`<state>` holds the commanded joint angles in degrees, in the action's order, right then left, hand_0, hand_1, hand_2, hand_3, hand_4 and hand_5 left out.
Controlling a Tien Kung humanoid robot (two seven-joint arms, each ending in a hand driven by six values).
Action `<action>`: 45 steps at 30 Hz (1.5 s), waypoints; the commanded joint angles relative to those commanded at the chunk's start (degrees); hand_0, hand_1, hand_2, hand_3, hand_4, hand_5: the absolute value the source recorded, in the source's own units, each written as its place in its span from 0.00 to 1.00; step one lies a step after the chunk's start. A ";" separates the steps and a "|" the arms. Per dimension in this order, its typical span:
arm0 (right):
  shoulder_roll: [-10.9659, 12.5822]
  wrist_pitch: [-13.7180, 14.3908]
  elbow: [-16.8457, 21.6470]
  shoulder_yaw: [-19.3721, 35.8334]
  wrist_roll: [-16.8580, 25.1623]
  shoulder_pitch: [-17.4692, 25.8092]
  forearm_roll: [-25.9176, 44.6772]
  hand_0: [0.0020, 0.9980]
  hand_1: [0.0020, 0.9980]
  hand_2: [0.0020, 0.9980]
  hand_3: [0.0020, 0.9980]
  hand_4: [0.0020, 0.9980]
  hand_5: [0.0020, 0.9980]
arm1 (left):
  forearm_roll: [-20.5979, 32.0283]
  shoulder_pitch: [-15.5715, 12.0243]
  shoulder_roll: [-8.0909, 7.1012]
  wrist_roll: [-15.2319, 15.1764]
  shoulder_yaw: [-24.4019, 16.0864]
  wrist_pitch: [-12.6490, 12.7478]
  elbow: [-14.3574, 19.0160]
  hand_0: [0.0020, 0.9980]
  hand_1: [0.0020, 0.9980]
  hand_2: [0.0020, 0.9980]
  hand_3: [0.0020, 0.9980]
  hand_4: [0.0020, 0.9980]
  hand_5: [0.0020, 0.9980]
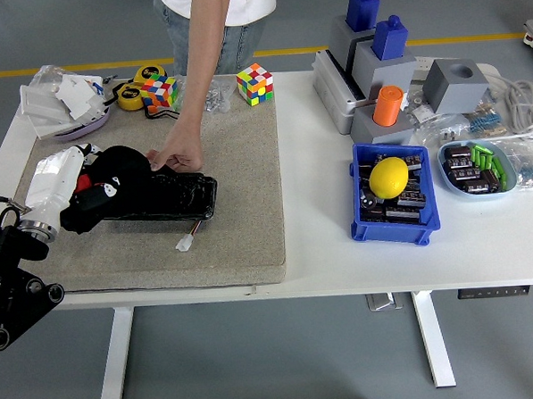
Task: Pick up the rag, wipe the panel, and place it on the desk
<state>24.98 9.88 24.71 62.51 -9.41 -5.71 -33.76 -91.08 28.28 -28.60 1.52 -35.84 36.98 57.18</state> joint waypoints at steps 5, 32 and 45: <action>-0.02 -0.01 0.01 0.05 0.01 0.04 -0.02 0.74 0.65 0.70 0.62 0.99 0.58 | -0.14 -0.71 -0.42 -0.31 -1.59 0.00 -0.97 0.19 0.12 0.30 0.57 0.51 0.19; 0.00 0.17 0.08 0.64 0.08 0.03 -0.28 0.74 0.65 0.70 0.61 0.99 0.58 | -0.31 -2.81 -1.11 -0.91 -6.18 0.00 -3.30 0.19 0.11 0.30 0.57 0.51 0.18; 0.16 0.14 0.09 0.46 0.15 -0.09 -0.23 0.74 0.65 0.70 0.61 0.99 0.58 | -0.15 -1.36 0.79 -0.68 -2.33 0.00 -0.78 0.19 0.12 0.30 0.57 0.51 0.18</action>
<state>25.14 10.01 24.81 62.96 -9.25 -5.79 -34.00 -91.23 26.92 -27.81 0.84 -38.17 36.98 56.40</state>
